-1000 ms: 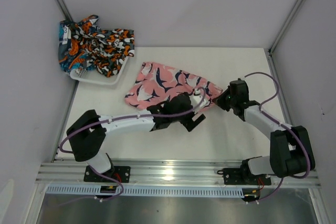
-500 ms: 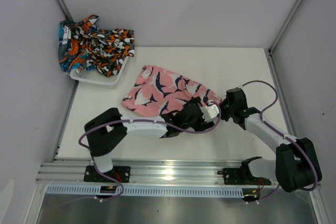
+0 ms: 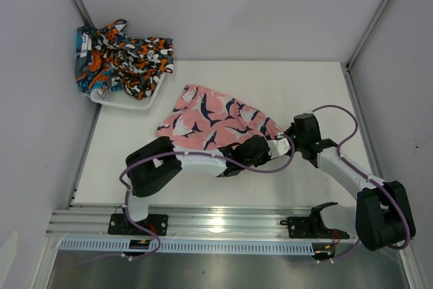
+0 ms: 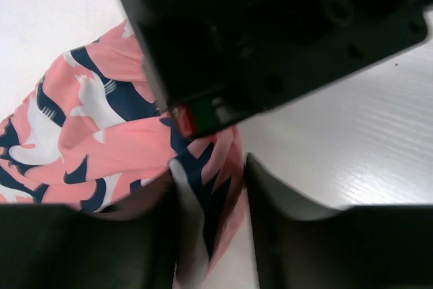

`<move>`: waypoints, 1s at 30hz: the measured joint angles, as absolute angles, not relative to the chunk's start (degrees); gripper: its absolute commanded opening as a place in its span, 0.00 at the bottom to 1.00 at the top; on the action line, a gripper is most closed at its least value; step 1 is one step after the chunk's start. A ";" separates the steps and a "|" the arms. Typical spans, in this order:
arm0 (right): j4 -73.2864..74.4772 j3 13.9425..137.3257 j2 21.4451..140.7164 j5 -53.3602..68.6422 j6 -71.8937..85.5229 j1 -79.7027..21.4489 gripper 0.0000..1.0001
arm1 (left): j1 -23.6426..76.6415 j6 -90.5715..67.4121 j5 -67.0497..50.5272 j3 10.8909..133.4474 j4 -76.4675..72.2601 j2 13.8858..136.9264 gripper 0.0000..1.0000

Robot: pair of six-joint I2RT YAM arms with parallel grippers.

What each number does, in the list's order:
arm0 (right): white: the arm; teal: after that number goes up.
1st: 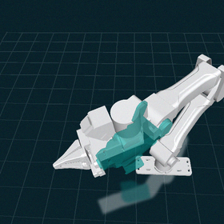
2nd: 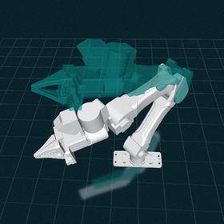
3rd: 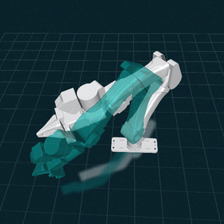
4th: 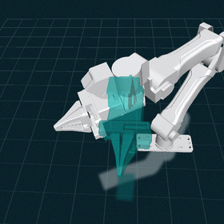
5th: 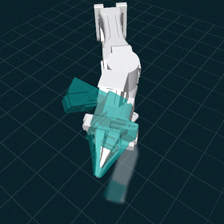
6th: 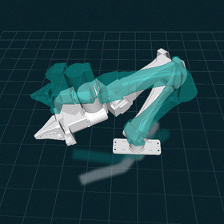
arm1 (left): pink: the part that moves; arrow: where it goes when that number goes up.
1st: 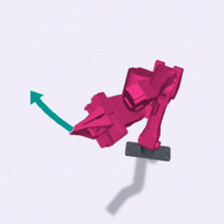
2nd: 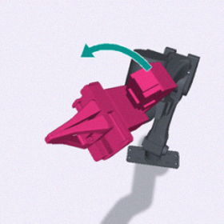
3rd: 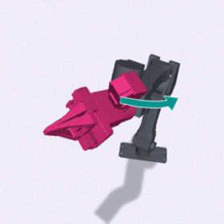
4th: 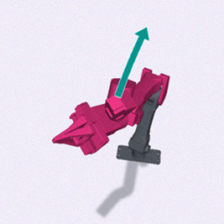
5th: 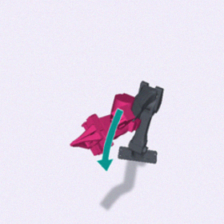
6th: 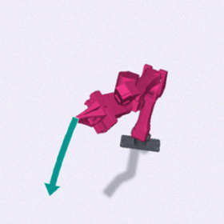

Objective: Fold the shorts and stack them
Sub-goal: Fold the shorts

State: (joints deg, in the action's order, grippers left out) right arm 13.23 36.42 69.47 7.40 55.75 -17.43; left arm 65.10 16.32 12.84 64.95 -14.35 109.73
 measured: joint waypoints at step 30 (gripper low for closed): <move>-7.90 28.36 82.96 27.11 59.64 -5.32 0.69 | 64.79 15.16 10.15 63.35 -18.48 112.68 0.00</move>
State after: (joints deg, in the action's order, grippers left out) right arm -7.90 28.36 82.96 27.11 59.64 -5.32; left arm 64.79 15.16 10.15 63.35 -18.48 112.68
